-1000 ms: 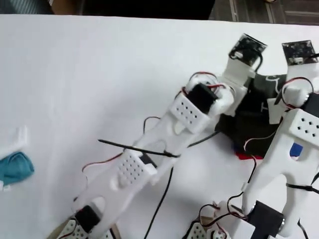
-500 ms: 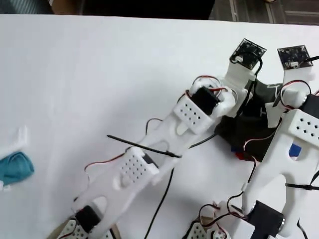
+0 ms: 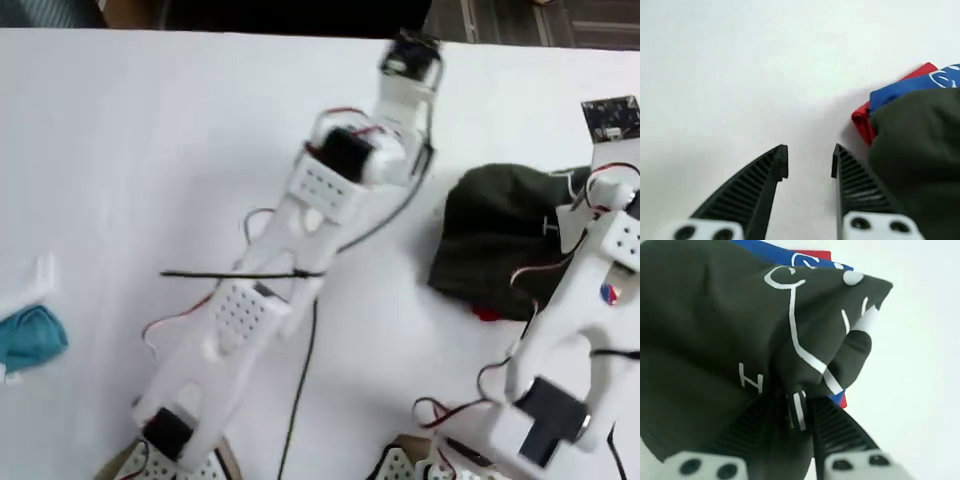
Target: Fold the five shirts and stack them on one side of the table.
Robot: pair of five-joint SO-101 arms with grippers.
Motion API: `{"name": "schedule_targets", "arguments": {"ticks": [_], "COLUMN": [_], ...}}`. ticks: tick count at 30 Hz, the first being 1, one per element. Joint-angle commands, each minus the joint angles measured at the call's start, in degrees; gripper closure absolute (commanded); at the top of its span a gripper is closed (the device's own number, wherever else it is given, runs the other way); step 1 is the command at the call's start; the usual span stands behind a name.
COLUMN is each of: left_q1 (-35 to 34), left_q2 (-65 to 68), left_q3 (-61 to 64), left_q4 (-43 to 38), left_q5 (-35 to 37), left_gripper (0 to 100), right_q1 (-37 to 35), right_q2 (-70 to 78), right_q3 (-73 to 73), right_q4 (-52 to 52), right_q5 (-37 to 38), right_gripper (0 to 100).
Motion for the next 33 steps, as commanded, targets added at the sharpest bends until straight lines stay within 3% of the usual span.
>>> {"name": "schedule_targets", "arguments": {"ticks": [1, 9, 24, 30, 33], "left_q1": [-3.87, -7.91, -10.37, -10.9, -12.48], "left_q2": [-2.81, -2.81, -2.9, -2.9, -2.99], "left_q3": [-2.95, -2.95, -3.03, -3.03, -3.12], "left_q4": [2.2, 3.96, 6.33, 6.77, 7.03], "left_q5": [0.18, 0.18, 0.18, 0.18, 0.18], "left_gripper": [83, 83, 83, 83, 83], "right_q1": [1.01, 1.1, 4.0, 1.63, 1.71], "right_q2": [3.74, 6.64, 23.52, 21.41, 17.71], "right_q3": [-0.62, -1.41, -14.86, -18.11, -20.48], "right_q4": [-4.88, -13.14, -11.56, -6.29, -4.62], "right_q5": [1.49, 5.98, 6.42, 3.78, -0.18], "right_gripper": [97.8, 97.8, 97.7, 81.7, 79.7]}}
